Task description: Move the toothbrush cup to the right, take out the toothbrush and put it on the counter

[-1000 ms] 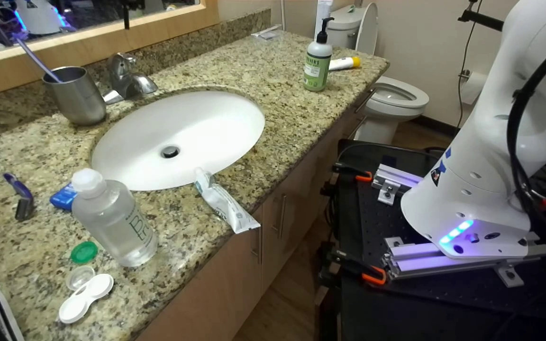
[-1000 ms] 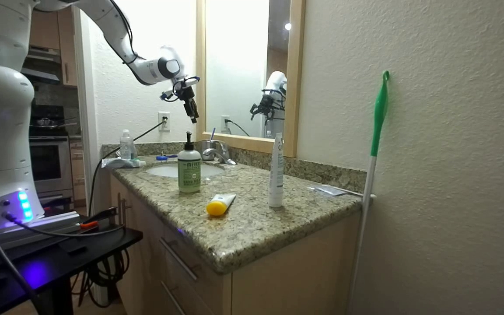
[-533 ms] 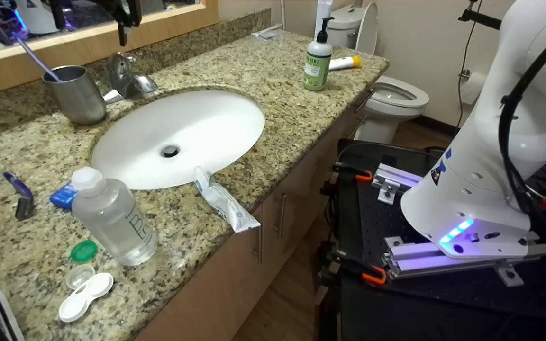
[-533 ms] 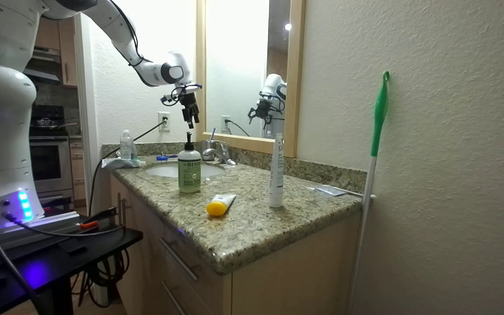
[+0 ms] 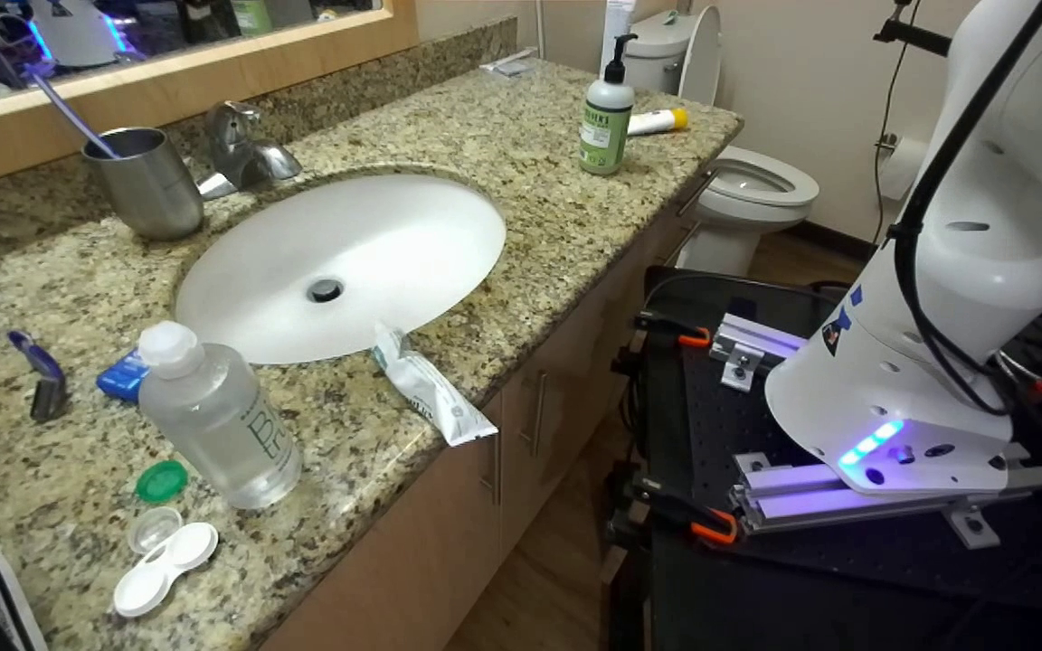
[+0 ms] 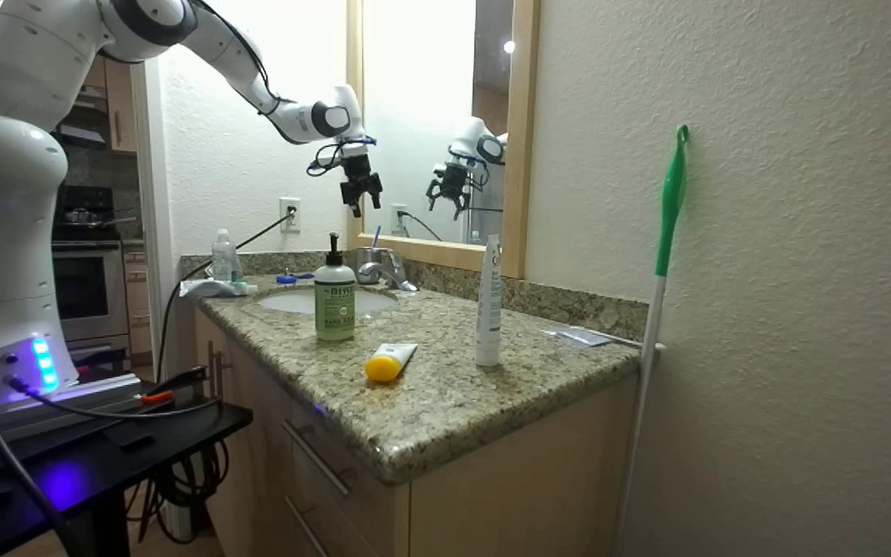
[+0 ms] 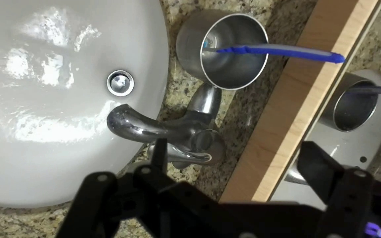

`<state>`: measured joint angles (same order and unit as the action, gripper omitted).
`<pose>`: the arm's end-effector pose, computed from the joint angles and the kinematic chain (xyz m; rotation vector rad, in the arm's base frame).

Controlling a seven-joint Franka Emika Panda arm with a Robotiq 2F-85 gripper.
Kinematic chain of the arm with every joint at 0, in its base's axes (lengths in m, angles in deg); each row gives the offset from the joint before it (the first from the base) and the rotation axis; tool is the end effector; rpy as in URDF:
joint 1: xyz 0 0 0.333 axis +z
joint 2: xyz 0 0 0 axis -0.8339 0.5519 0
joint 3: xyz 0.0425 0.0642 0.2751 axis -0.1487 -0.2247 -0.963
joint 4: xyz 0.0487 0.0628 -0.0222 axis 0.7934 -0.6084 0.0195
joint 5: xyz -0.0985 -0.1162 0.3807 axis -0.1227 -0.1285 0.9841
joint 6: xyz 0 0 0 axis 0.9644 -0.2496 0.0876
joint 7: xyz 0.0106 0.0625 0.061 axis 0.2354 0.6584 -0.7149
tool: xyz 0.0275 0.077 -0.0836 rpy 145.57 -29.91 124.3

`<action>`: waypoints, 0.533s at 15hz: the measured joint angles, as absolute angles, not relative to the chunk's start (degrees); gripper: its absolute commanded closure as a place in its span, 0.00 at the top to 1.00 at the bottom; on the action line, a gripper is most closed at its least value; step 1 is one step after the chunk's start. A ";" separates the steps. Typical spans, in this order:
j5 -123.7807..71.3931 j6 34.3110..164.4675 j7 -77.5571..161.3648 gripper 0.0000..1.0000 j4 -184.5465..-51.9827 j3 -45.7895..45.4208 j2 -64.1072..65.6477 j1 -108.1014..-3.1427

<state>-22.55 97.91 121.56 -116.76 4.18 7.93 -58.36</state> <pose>0.7008 -0.1135 0.3897 -2.0189 2.1497 -0.4306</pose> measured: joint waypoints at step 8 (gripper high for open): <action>-15.50 89.40 117.92 1.00 -113.87 3.60 10.88 -59.63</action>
<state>-15.50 89.40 117.92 -113.87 3.60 10.88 -59.63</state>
